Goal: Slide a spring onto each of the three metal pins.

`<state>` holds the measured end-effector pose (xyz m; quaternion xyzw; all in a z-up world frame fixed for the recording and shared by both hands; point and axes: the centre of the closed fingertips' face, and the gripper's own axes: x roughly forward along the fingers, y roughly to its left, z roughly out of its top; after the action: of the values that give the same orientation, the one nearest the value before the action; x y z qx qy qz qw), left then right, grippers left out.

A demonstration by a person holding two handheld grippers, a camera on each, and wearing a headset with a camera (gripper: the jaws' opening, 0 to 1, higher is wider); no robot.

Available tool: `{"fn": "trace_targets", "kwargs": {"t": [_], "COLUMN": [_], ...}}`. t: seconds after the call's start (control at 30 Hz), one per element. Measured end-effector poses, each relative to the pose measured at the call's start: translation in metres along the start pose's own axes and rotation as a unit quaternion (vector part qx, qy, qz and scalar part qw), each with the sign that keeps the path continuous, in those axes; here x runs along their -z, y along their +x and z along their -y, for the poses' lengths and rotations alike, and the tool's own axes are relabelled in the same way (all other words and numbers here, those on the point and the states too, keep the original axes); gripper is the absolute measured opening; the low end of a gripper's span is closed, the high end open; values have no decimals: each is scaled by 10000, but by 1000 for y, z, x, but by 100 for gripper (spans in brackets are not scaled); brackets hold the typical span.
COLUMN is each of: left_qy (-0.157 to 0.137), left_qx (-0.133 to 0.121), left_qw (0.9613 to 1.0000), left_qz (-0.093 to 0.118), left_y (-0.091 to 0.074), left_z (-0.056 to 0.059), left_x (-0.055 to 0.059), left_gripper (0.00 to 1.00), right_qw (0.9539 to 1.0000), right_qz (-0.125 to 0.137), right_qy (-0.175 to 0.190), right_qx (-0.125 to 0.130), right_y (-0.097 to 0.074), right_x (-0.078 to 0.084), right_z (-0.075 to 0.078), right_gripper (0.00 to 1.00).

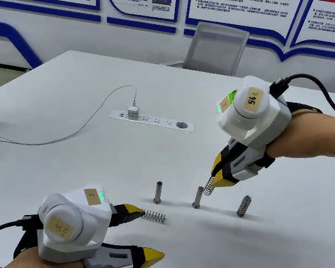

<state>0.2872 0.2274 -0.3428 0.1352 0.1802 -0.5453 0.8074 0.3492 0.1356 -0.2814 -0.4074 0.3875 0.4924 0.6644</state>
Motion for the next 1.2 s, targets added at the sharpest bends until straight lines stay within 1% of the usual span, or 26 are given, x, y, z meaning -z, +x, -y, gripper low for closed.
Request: {"fn": "trace_targets", "kwargs": {"t": [0.17, 0.43, 0.63, 0.7, 0.83, 1.2], "left_qy": [-33, -56, -74, -79, -95, -126], "left_qx": [-57, -103, -144, -152, -165, -196], "left_qw": [10000, 9999, 9999, 9998, 9998, 9997], "left_qz": [-2, -38, -57, -60, -70, -86], "left_y": [-1, -4, -5, -6, -6, -8], "left_z": [-3, -6, -8, -9, -10, -12], "left_x": [1, 3, 4, 5, 6, 9], "left_gripper": [52, 52, 52, 52, 52, 51], "right_qw": [10000, 9998, 9996, 9996, 9996, 9993], "right_qz": [-33, -87, -61, -66, -91, -272], "right_qy": [61, 200, 284, 283, 257, 177], "right_qx": [14, -34, -44, -66, -99, -178], "right_y": [8, 19, 23, 26, 30, 41], "right_x": [2, 7, 7, 7, 6, 9], "right_z": [9, 13, 17, 21, 22, 23], "right_gripper": [12, 12, 12, 12, 12, 12]}}
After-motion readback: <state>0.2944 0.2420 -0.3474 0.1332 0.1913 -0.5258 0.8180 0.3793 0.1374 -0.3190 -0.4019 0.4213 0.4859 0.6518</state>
